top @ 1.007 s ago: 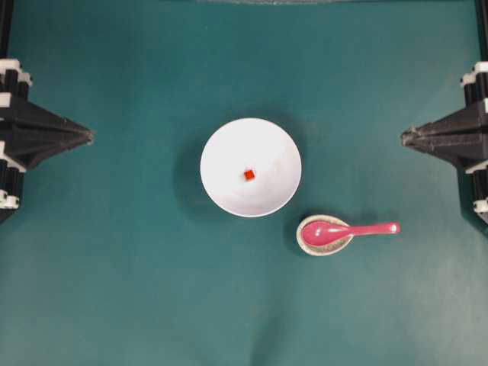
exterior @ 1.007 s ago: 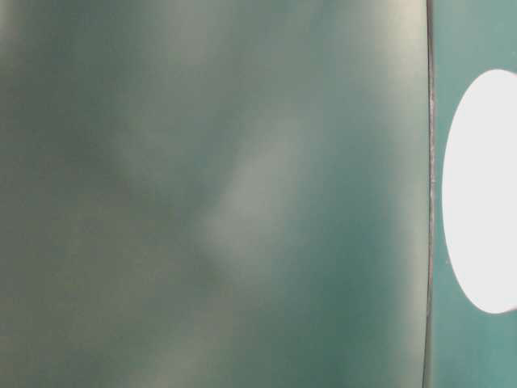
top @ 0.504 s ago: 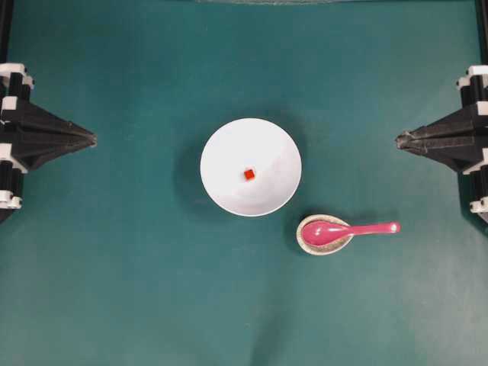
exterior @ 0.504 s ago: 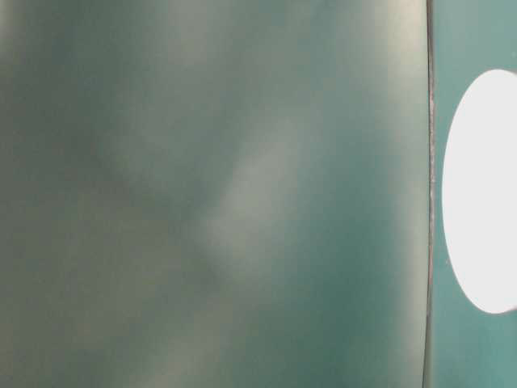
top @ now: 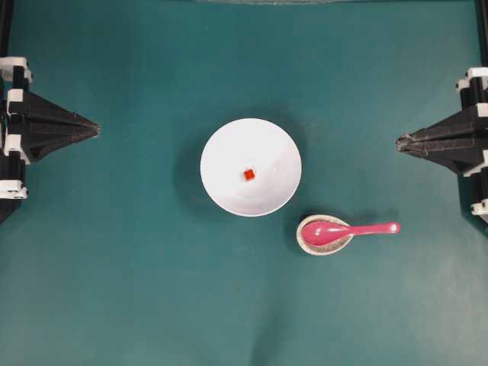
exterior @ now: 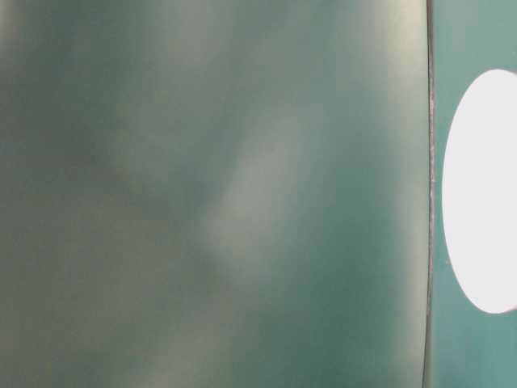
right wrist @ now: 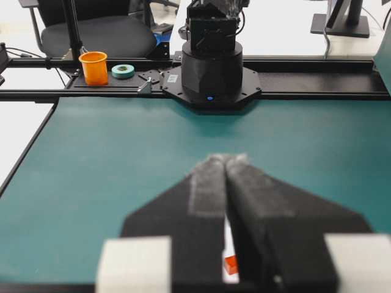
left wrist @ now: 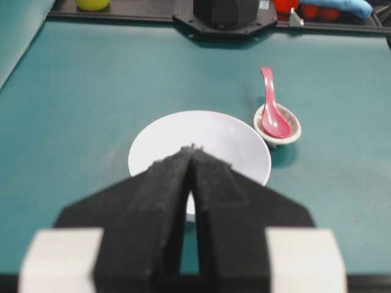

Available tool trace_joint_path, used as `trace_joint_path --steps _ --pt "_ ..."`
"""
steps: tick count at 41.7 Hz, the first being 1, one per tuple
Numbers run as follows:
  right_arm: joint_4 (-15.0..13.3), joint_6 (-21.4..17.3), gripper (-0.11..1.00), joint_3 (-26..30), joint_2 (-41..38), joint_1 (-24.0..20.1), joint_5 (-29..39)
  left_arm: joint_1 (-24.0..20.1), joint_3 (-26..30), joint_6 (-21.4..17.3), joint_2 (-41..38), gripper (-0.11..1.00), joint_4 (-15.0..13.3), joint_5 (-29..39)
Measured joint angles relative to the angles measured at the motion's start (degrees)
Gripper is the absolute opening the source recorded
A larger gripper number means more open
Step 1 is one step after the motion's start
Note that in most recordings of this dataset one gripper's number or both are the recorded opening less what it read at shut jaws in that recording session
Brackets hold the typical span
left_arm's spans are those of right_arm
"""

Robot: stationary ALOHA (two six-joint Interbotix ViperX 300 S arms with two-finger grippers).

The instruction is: Grip the spoon and scoop the red block from the bowl with right arm.

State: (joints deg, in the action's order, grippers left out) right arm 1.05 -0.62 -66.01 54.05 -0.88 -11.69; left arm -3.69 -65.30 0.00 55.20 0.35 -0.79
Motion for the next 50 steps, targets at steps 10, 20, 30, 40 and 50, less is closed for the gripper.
trace_joint_path --steps 10,20,30,40,50 --pt "1.32 0.00 0.47 0.00 -0.09 -0.18 0.00 -0.09 -0.09 0.00 0.00 0.00 0.00 0.35" --pt "1.85 -0.09 0.53 -0.44 -3.16 -0.26 -0.09 0.00 -0.09 -0.09 0.00 0.00 0.09 0.53" --pt "3.16 -0.18 0.53 -6.42 -8.44 -2.29 -8.70 0.00 -0.09 -0.79 0.00 0.00 0.35 0.53" --pt "8.88 -0.26 0.53 -13.45 -18.02 -8.35 -27.16 -0.09 -0.09 -1.58 0.00 0.00 0.35 0.44" --pt "14.59 -0.26 0.53 -15.91 -33.57 -16.70 -41.40 -0.09 0.00 -1.67 0.00 0.00 0.35 0.53"
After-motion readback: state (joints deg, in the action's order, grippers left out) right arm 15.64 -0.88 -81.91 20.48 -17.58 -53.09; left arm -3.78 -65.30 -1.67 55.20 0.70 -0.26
